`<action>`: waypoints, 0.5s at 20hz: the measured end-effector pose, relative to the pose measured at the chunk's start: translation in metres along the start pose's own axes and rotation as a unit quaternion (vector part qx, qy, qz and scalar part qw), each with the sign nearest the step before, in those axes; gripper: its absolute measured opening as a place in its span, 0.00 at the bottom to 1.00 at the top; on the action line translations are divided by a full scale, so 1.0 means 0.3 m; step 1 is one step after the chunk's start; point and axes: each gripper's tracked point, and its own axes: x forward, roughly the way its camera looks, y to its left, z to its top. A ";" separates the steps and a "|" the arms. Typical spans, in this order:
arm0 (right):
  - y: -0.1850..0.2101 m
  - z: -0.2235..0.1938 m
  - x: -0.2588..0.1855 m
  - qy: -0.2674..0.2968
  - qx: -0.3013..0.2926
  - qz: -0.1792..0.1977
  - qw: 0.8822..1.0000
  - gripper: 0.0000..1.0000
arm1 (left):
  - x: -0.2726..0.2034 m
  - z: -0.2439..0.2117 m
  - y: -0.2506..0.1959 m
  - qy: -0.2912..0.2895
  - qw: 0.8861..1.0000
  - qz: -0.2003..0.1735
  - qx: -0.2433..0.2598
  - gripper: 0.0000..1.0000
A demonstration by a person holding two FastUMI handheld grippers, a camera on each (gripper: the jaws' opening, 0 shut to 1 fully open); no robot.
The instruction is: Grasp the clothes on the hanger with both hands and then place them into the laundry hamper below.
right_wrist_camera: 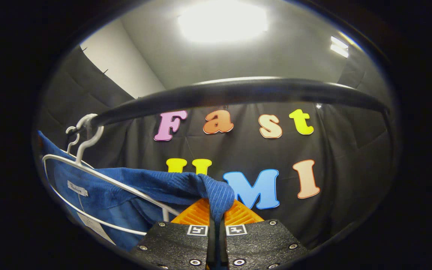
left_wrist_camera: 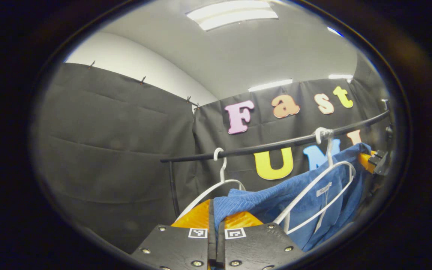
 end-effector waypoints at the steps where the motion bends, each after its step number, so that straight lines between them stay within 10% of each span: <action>1: -0.008 -0.031 0.021 0.009 0.007 0.002 1.000 0.03 | 0.014 -0.033 -0.013 0.010 1.000 -0.006 -0.007 0.02; 10: -0.019 -0.332 0.037 0.084 -0.011 0.020 0.996 0.04 | 0.041 -0.241 -0.093 0.051 0.997 -0.049 -0.027 0.02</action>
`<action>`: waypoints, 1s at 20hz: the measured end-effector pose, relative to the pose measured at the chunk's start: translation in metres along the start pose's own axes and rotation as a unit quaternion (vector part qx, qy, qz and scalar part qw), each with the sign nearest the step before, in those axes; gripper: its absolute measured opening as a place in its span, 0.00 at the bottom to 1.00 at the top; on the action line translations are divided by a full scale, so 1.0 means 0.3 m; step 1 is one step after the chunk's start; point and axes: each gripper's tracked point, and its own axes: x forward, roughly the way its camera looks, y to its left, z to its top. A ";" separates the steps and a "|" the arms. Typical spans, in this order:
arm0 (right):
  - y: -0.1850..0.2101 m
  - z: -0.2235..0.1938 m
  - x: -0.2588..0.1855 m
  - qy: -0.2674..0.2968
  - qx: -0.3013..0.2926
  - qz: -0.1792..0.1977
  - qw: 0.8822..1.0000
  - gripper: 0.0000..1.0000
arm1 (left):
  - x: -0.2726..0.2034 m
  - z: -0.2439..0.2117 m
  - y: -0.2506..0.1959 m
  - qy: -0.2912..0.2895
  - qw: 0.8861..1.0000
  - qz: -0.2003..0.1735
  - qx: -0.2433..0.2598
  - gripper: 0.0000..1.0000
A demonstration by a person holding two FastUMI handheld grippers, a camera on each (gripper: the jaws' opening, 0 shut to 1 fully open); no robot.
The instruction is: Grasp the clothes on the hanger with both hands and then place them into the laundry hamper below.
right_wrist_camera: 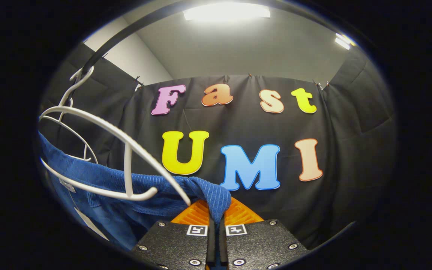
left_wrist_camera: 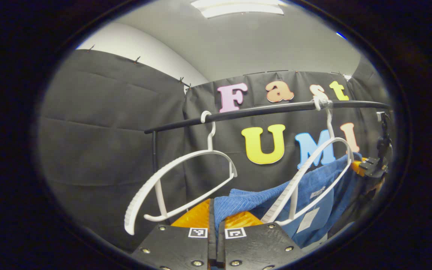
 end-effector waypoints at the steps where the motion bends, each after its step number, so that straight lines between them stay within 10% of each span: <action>1: -0.005 -0.032 0.012 0.006 -0.003 0.001 1.000 0.04 | -0.003 -0.023 -0.005 0.005 1.000 -0.001 0.002 0.02; 11: 0.053 -0.219 -0.180 0.065 -0.031 0.013 0.997 0.04 | -0.147 -0.245 0.019 0.053 0.999 -0.003 -0.004 0.02; 20: 0.118 -0.041 -0.568 0.051 -0.002 -0.012 0.999 0.04 | -0.445 -0.102 0.036 0.015 0.998 -0.052 -0.028 0.02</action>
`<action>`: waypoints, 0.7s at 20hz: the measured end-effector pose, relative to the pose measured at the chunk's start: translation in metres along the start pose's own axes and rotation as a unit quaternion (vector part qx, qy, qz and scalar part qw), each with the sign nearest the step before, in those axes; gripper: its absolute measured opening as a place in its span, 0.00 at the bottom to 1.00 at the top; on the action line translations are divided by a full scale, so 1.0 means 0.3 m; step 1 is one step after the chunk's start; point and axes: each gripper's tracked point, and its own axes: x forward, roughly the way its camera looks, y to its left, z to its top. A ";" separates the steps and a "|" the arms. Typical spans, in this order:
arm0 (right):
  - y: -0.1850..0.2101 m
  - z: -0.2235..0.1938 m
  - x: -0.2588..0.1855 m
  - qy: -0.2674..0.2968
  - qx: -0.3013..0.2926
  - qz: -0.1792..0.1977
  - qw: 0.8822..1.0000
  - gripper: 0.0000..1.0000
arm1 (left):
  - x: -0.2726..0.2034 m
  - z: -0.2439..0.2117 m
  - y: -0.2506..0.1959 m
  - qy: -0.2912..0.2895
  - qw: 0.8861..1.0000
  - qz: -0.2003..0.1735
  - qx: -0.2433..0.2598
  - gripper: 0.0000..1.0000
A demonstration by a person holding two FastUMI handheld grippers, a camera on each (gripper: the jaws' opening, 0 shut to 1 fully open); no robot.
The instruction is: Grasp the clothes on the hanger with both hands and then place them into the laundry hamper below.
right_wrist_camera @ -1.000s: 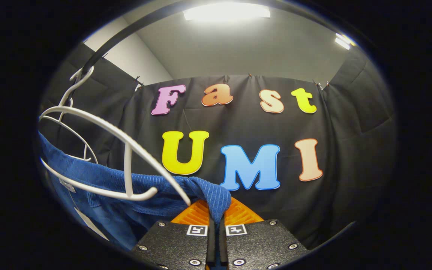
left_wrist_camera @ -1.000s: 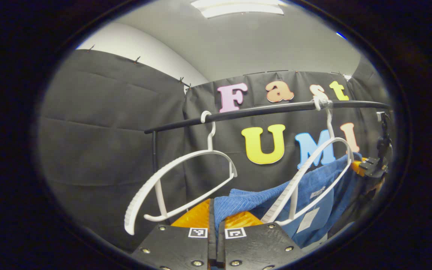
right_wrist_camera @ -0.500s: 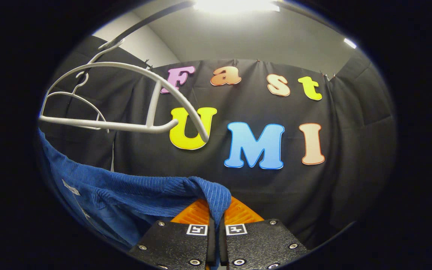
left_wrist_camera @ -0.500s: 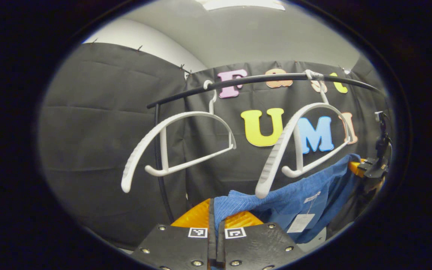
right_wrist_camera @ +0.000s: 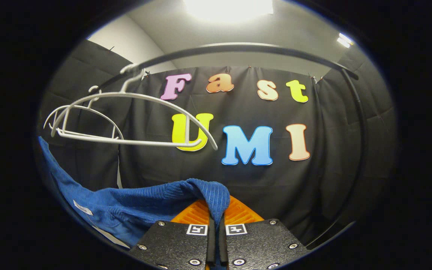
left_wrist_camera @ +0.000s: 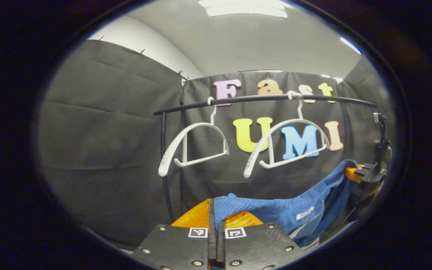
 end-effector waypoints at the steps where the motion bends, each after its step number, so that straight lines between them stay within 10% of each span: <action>1: 0.011 0.028 -0.056 -0.004 0.003 -0.002 1.000 0.04 | -0.041 0.025 -0.008 -0.006 1.000 -0.010 -0.003 0.02; 14: 0.282 0.175 -0.621 -0.026 0.027 0.037 0.999 0.04 | -0.425 0.078 -0.265 -0.037 0.983 -0.175 -0.049 0.02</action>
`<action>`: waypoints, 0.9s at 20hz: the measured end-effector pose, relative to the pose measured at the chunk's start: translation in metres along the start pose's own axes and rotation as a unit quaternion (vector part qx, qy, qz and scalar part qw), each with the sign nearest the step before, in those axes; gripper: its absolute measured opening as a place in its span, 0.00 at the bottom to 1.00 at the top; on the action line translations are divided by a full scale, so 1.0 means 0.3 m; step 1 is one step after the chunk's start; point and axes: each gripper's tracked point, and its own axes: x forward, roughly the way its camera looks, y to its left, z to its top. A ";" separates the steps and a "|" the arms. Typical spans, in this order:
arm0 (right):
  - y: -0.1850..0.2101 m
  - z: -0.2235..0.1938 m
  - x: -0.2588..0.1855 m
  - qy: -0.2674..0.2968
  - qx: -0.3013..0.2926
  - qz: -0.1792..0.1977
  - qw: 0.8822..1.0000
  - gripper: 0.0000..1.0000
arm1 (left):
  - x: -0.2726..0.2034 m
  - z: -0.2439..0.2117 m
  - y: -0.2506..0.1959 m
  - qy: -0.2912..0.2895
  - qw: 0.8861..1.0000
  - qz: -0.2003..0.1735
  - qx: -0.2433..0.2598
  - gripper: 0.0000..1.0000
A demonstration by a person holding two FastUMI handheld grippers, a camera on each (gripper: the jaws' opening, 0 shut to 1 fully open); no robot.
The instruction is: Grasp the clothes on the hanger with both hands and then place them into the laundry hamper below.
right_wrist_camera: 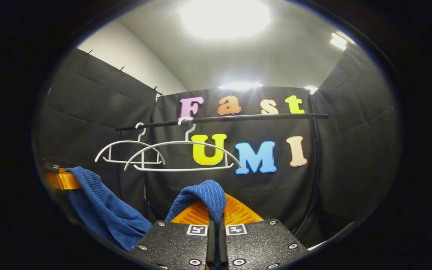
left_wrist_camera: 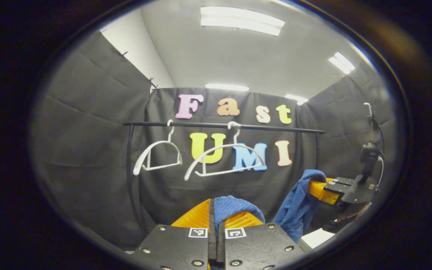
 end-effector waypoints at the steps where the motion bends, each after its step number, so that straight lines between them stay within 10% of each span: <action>1: 0.023 -0.023 -0.015 0.007 0.001 0.007 1.000 0.04 | -0.009 -0.018 -0.029 0.001 1.000 -0.010 -0.004 0.02; 18: 0.207 -0.649 -0.227 0.172 0.022 0.059 0.983 0.04 | -0.147 -0.677 -0.059 0.145 0.989 0.007 -0.013 0.00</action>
